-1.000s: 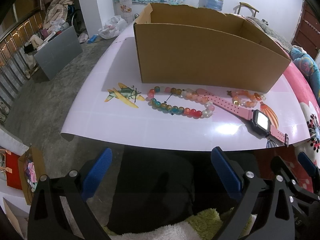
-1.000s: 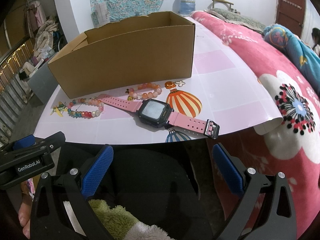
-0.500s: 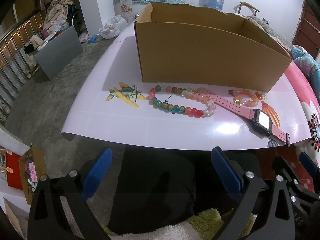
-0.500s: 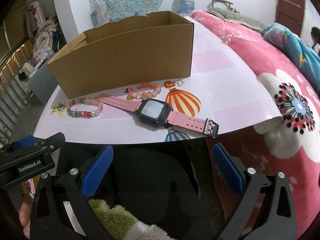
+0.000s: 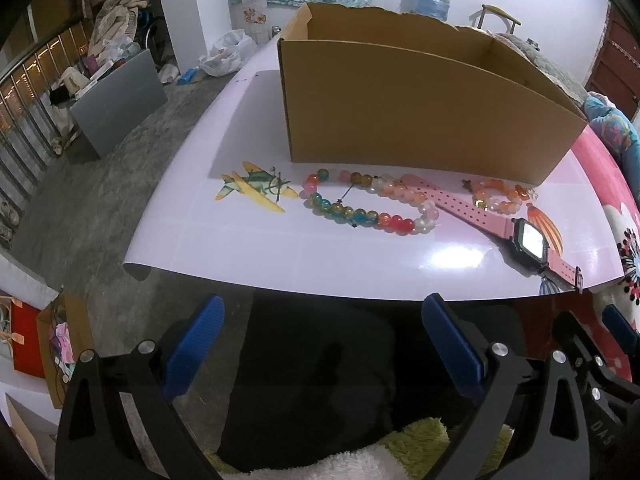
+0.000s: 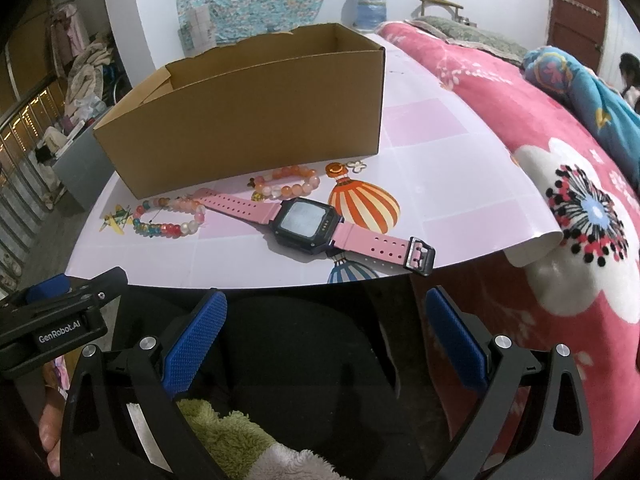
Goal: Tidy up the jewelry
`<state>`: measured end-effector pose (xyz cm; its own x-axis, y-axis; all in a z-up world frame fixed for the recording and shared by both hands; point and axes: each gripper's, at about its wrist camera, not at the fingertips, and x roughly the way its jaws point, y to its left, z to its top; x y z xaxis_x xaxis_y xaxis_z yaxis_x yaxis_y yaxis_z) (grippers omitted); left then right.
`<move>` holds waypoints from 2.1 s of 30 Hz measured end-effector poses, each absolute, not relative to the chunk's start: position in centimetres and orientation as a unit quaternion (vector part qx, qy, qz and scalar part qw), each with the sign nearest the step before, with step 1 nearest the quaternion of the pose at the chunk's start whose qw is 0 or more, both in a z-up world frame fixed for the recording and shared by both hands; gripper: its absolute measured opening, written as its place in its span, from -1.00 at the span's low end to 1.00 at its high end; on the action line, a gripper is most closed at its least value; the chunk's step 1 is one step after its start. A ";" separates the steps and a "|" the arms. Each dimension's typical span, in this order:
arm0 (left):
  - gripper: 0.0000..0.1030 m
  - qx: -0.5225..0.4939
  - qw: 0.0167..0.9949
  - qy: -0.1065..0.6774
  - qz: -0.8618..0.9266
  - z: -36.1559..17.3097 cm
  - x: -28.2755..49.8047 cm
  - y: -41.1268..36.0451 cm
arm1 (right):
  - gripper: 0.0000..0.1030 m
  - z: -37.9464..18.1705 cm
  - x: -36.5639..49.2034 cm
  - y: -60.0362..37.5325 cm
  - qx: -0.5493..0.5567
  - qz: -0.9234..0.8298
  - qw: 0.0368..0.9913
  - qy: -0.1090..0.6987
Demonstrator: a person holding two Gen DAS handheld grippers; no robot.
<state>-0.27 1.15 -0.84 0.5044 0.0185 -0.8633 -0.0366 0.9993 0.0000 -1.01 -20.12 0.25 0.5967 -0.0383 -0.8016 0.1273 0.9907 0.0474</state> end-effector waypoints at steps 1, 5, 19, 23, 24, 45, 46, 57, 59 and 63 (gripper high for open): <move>0.89 -0.009 0.868 0.496 0.018 -0.9 -0.2 1.3 | 0.86 0.2 -1.0 -20.2 0.051 -0.047 0.892 0.447; 0.89 -0.015 0.868 0.496 0.024 -1.2 0.2 1.9 | 0.86 0.0 -0.6 -20.1 0.050 -0.048 0.889 0.453; 0.89 -0.037 0.882 0.470 -0.005 -1.8 1.4 4.1 | 0.86 -0.7 -0.1 -19.1 0.050 -0.026 0.891 0.452; 0.89 -0.085 0.889 0.446 -0.067 -1.6 1.0 5.5 | 0.86 -0.3 0.2 -17.9 0.045 0.004 0.897 0.440; 0.89 -0.098 0.890 0.440 -0.076 -1.4 1.0 6.0 | 0.86 -0.1 0.4 -17.6 0.045 0.012 0.899 0.436; 0.73 -0.056 0.907 0.405 -0.099 -0.6 5.4 8.4 | 0.44 0.0 7.3 -13.6 0.121 0.135 0.868 0.462; 0.65 -0.050 0.906 0.407 -0.105 -0.7 5.6 8.1 | 0.37 -0.2 7.8 -13.4 0.127 0.138 0.863 0.468; -0.08 -0.011 0.878 0.453 -0.152 -2.8 8.8 6.4 | -0.27 -1.6 9.6 -13.5 0.145 0.112 0.837 0.516; -0.23 0.005 0.873 0.460 -0.158 -3.2 9.2 5.9 | -0.35 -1.9 9.8 -13.4 0.143 0.106 0.833 0.523; -0.35 0.023 0.862 0.480 -0.162 -4.0 10.1 5.2 | -0.45 -1.7 10.0 -13.1 0.130 0.101 0.833 0.528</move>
<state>10.15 5.17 -4.03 0.4865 -0.2566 -0.8351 0.3016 0.9465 -0.1151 9.99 -13.08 -1.71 0.4230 0.3052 -0.8532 -0.0310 0.9459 0.3230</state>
